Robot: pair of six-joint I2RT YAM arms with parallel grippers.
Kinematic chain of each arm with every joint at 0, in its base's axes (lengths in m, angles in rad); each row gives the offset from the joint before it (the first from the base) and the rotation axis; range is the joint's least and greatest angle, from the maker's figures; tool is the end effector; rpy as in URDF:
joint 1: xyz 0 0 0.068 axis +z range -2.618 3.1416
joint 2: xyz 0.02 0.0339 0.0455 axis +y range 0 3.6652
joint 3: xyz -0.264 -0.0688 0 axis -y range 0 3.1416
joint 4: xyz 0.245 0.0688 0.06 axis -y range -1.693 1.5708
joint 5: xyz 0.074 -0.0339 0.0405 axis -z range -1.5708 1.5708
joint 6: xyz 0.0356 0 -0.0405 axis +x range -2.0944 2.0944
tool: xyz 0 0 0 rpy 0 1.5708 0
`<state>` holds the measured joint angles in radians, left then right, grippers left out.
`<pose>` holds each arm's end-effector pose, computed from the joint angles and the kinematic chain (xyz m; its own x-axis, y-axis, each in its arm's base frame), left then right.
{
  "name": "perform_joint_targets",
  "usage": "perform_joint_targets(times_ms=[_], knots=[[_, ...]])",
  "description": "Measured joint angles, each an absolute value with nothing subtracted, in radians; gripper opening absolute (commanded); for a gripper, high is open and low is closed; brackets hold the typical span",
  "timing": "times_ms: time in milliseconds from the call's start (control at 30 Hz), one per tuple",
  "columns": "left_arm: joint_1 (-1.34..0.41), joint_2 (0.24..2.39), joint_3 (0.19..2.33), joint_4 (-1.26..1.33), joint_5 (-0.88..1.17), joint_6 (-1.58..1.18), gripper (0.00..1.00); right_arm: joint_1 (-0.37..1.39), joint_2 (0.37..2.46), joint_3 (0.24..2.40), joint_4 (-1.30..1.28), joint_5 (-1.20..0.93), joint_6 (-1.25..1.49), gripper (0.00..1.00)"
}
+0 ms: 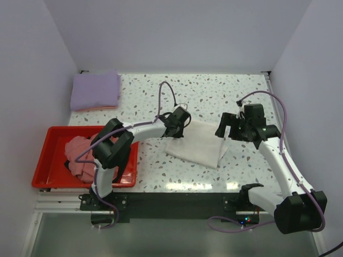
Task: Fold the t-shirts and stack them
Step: Neatly place the folded tshirt to the corner
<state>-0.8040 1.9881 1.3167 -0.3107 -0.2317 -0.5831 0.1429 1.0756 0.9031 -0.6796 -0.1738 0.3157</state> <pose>0.2949 -0.2942 0.1591 -0.8189 0.0776 -0.5687 0.1935 0.9701 -0.1463 0.2149 0.0371 0.2808 -0.7867 0.1958 -0.5855 -0.0092 0.9446 0.3281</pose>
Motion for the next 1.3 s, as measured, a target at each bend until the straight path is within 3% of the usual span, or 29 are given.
perform_joint_targets(times_ms=[400,833,1300], knots=[[-0.785,1.975,1.363,-0.385,-0.418,-0.476,0.00,0.143,1.075,0.881,-0.678,-0.162,0.313,0.99],[-0.564,1.919,1.410,-0.336,-0.534,-0.188,0.00,0.143,1.075,0.878,-0.680,-0.126,0.313,0.99],[-0.345,2.030,1.706,-0.347,-0.537,0.069,0.00,0.138,1.092,0.878,-0.681,-0.086,0.313,0.99]])
